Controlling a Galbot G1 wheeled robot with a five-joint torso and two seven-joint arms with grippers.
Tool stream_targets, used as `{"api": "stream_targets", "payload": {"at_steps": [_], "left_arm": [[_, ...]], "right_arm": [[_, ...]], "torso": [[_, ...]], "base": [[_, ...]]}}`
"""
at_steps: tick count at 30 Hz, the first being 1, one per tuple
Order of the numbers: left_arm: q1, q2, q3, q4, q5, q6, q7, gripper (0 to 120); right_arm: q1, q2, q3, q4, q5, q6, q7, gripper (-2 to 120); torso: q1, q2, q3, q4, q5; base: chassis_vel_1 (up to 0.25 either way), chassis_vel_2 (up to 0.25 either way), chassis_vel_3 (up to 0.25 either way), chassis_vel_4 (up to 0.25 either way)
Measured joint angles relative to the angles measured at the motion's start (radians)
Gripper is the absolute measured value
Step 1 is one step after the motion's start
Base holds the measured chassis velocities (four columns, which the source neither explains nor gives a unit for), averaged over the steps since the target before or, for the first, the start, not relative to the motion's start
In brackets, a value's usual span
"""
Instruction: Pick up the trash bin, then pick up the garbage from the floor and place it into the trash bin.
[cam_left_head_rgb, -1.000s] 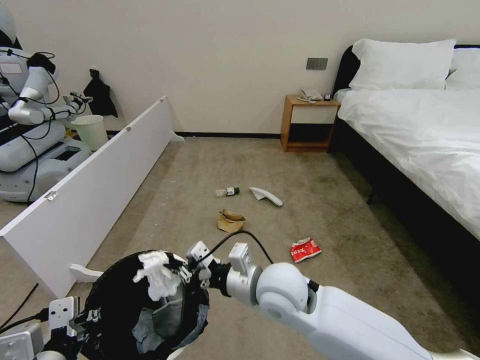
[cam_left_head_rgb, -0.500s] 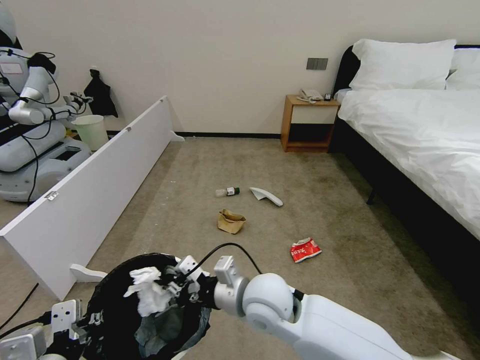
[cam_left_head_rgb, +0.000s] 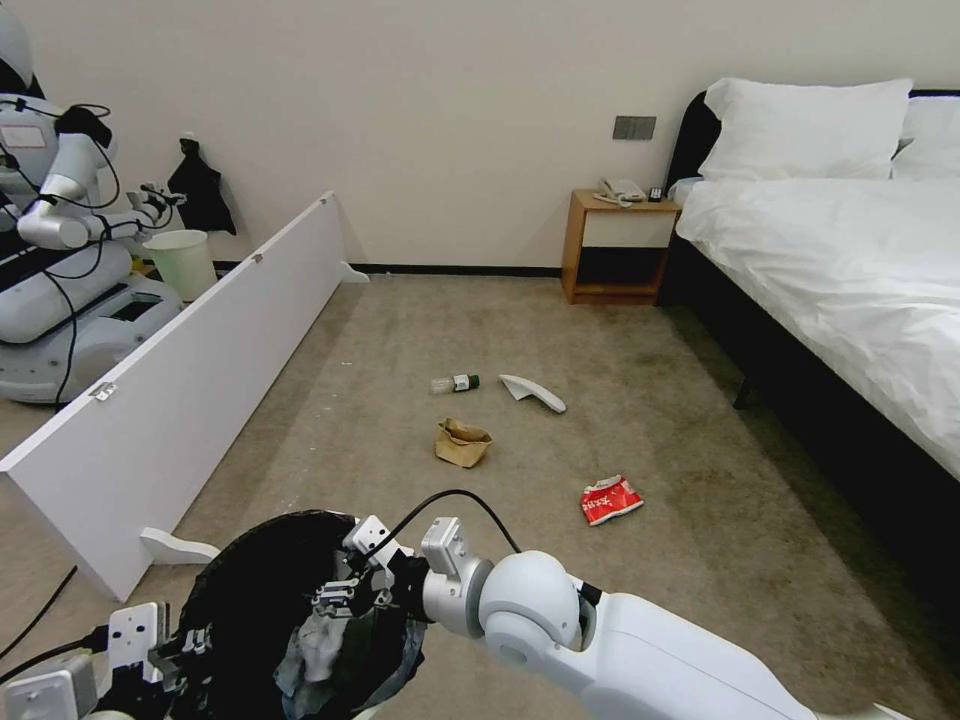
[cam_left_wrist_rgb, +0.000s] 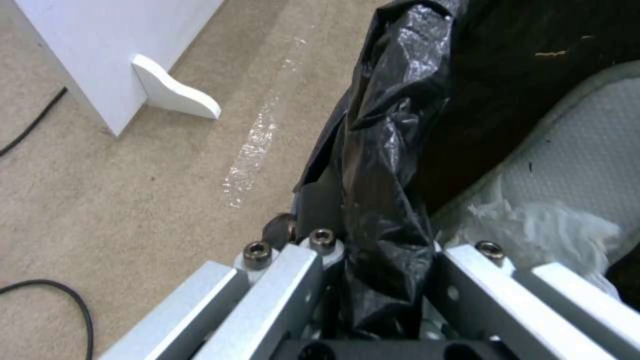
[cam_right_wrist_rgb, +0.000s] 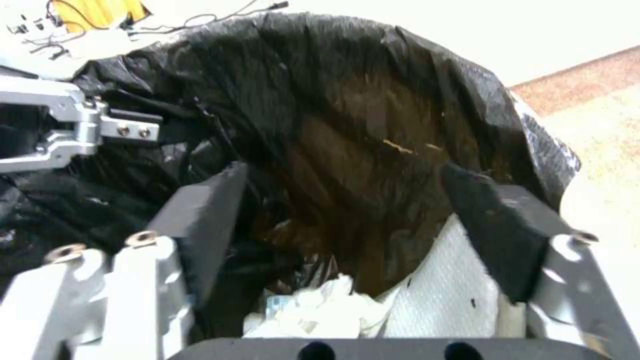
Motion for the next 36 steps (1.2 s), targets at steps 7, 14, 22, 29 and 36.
{"api": "stream_targets", "payload": {"at_steps": [7,14,22,29,36], "left_arm": [[0.001,-0.002,-0.002,0.000,0.000,0.000,0.000,3],[0.004,-0.003,-0.016,0.000,0.000,0.000,0.002,3],[-0.014,0.000,-0.040,0.023,0.000,0.000,0.006,3],[-0.019,-0.007,-0.059,0.052,0.007,0.000,0.010,3],[-0.018,-0.011,-0.048,0.064,0.000,0.000,-0.004,3]], "right_arm": [[-0.002,-0.008,0.023,0.021,-0.024,0.061,-0.003,100],[-0.033,-0.030,0.134,0.055,-0.025,0.146,0.029,100],[-0.169,-0.135,0.413,0.022,-0.061,0.169,0.134,100],[-0.419,-0.185,0.652,0.056,-0.159,0.186,0.151,100],[-0.728,-0.129,0.931,0.139,-0.292,0.184,0.122,100]], "torso": [[0.000,0.000,0.000,0.0001,0.0000],[0.000,0.000,0.000,0.0002,0.0001],[0.000,0.000,0.000,-0.0001,0.0003],[0.000,0.000,0.000,0.0000,0.0004],[0.000,0.000,0.000,-0.0001,0.0003]], "base": [[0.000,0.000,0.000,0.000],[0.000,0.000,0.000,0.000],[0.000,0.000,0.000,0.000],[0.000,0.000,0.000,0.000],[0.000,0.000,0.000,0.000]]}}
